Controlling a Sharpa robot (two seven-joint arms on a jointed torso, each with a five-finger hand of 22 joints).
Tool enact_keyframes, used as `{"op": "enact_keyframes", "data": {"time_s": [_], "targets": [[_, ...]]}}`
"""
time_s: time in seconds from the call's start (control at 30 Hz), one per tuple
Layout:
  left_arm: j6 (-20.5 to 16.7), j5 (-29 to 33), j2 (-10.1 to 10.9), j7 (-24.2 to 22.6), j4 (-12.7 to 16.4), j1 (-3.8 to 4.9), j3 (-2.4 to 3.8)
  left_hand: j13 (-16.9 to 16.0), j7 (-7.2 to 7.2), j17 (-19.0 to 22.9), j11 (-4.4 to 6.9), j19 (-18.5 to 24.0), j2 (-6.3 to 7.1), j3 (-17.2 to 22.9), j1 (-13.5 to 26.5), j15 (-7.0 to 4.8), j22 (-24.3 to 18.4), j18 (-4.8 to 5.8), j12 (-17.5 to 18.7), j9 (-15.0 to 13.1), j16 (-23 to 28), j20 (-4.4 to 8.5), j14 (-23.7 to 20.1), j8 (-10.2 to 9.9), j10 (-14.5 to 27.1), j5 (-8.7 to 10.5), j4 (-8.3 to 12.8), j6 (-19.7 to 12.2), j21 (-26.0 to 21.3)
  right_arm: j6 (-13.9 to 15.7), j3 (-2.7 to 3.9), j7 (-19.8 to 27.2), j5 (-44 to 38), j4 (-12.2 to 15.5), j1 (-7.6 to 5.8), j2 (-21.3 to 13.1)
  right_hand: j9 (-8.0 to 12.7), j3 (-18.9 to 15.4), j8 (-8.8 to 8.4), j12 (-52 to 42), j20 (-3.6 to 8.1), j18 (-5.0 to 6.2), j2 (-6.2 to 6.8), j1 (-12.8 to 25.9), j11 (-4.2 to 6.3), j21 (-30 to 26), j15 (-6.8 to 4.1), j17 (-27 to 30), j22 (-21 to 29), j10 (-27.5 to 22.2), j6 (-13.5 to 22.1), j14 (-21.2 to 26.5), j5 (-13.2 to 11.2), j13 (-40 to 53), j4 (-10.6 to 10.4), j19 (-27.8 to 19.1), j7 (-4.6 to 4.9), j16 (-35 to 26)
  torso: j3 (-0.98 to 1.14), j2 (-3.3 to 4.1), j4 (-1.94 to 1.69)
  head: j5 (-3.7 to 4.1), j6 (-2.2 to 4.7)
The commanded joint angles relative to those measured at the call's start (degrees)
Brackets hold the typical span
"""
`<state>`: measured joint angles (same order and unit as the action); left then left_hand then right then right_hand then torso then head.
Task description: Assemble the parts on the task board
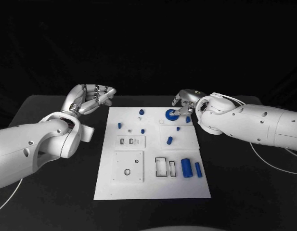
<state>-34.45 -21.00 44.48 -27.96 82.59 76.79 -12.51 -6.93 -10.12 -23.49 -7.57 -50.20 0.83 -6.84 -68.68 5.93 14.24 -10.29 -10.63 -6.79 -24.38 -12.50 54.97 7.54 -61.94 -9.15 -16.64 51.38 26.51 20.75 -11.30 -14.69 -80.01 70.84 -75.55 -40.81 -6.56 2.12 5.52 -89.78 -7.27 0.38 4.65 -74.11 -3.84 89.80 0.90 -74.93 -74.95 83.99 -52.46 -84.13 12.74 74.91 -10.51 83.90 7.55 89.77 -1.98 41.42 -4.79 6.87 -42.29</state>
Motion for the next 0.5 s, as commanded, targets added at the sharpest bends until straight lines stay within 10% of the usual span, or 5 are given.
{"op": "enact_keyframes", "data": {"time_s": [0.03, 0.5], "targets": [[0.40, 0.25, 0.05, -0.72, 0.22, 0.04, 0.04, -0.05, -0.43, 0.05, -0.02, 0.34, -0.26, -0.31, -0.26, -0.08, -0.06, -0.14, 0.05, -0.09, 0.36, -0.06, -0.34, -0.15, 0.25, 0.32, -0.12, -0.08, -0.30, -2.29, 0.02, -1.17, -1.49, -0.08, 0.08, 0.16, -0.04, 0.99, -0.35, -0.22, 0.12, -0.38, 1.14, 0.06, -0.55, 0.20, -0.13, -15.07, -15.05, 6.01, -0.31, -5.87, 1.86, 15.09, -0.23, 6.10, 0.17, 0.23, -0.05, -0.04, 0.01, -0.12, -0.13], [0.35, 0.25, 0.23, -0.38, 0.30, 0.05, 0.05, -0.06, -0.43, 0.07, -0.02, 0.33, -0.27, -0.33, -0.29, -0.08, -0.08, -0.14, 0.04, -0.09, 0.37, -0.07, -0.36, -0.16, 0.24, 0.32, -0.12, -0.10, -0.34, -4.44, 0.03, -2.14, -1.72, -0.06, 0.25, 0.58, -0.46, 2.68, -0.20, -0.22, -0.04, -0.38, 2.79, 0.79, -0.79, 0.20, 0.06, -15.07, -15.05, 6.01, -1.41, -5.87, 3.67, 15.09, -1.28, 6.10, 0.47, 0.23, -0.02, -0.06, -0.04, -0.02, -0.01]]}}
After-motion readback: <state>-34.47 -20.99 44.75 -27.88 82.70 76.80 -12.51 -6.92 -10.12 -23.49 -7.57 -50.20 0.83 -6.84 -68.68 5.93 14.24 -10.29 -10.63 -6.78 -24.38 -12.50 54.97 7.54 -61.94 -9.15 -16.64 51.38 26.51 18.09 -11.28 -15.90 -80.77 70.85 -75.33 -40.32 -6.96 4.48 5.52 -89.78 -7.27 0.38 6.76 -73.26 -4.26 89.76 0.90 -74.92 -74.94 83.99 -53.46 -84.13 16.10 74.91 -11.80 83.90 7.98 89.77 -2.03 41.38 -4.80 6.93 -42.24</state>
